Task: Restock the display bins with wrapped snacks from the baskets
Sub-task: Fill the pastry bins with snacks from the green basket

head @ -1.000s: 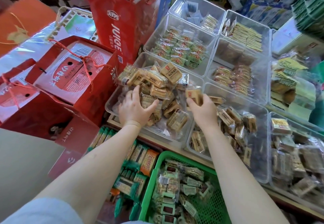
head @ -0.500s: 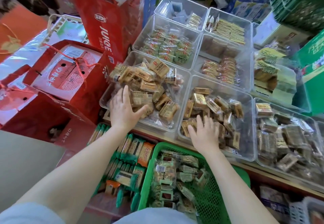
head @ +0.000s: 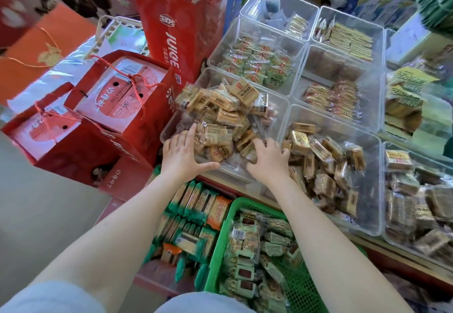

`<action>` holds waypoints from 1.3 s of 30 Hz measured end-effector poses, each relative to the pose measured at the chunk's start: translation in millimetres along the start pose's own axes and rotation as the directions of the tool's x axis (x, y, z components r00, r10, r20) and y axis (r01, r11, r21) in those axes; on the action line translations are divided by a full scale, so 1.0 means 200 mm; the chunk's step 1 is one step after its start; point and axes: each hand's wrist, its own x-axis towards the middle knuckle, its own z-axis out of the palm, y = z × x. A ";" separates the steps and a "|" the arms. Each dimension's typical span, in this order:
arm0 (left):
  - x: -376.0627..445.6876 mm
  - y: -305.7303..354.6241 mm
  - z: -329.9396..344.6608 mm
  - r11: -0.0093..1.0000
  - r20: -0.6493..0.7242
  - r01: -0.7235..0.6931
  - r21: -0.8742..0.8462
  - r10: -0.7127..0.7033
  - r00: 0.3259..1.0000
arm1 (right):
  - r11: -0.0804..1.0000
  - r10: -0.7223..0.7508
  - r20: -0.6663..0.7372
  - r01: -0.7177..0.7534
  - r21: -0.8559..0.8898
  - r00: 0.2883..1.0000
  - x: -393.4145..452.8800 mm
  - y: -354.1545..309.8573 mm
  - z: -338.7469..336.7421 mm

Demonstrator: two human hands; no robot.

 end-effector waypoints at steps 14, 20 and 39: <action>0.02 -0.01 0.00 1.000 0.035 -0.007 -0.002 0.007 0.999 | 0.846 0.512 -0.173 -0.460 0.269 0.841 -0.26 0.56 0.09; 0.02 -0.01 0.00 1.000 0.043 -0.020 -0.024 0.021 0.999 | 0.889 0.453 -0.221 -0.457 0.036 0.863 -0.16 0.32 -0.07; 0.05 -0.04 0.04 0.998 0.040 -0.019 -0.055 0.021 0.999 | 0.799 -0.017 0.032 -0.005 0.602 0.999 0.09 -0.20 -0.02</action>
